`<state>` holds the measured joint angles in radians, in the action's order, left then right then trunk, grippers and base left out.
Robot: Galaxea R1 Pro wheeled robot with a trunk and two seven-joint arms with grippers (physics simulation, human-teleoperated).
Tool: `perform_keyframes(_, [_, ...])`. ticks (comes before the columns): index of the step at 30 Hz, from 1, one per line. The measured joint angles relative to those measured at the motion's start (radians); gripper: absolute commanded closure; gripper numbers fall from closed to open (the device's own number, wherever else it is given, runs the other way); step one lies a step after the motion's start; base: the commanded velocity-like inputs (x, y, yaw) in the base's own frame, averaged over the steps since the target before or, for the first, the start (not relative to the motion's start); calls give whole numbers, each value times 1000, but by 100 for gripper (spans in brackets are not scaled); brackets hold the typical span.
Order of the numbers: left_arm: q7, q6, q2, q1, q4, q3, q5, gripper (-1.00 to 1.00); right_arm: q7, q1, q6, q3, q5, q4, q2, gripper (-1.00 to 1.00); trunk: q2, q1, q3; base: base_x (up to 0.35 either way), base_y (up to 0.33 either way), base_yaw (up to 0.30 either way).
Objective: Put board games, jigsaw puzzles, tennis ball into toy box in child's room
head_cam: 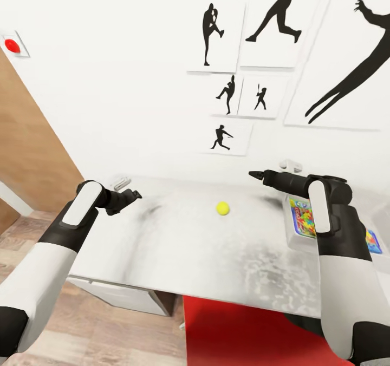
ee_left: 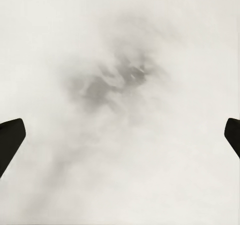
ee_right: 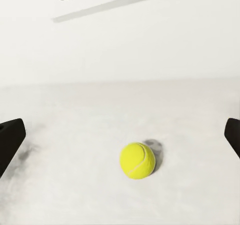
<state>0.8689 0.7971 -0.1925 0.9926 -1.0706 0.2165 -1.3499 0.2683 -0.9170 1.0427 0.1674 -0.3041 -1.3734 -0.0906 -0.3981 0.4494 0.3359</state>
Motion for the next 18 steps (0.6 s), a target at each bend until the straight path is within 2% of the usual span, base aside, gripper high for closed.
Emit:
perform_keyframes(3, [0,0,0,0,0,0,0,-100,-2,-3,0,0,0,6,0,-100,0,0,0,-1,0,142])
perform_keyframes(11, [0,0,0,0,0,0,0,-100,-8,-6,0,0,1,12,1,-100,0,0,0,0,0,41])
perform_keyframes(13, [0,0,0,0,0,0,0,-100,-32,-13,0,0,2,29,2,-100,0,0,0,0,0,12])
perform_keyframes(16, [0,0,0,0,-1,0,0,-100,-131,-59,0,-1,0,120,8,-100,0,0,0,0,0,6])
perform_keyframes(18, [0,1,0,0,-1,0,0,-100,-158,-74,0,-2,-1,155,9,-100,0,0,0,0,0,4])
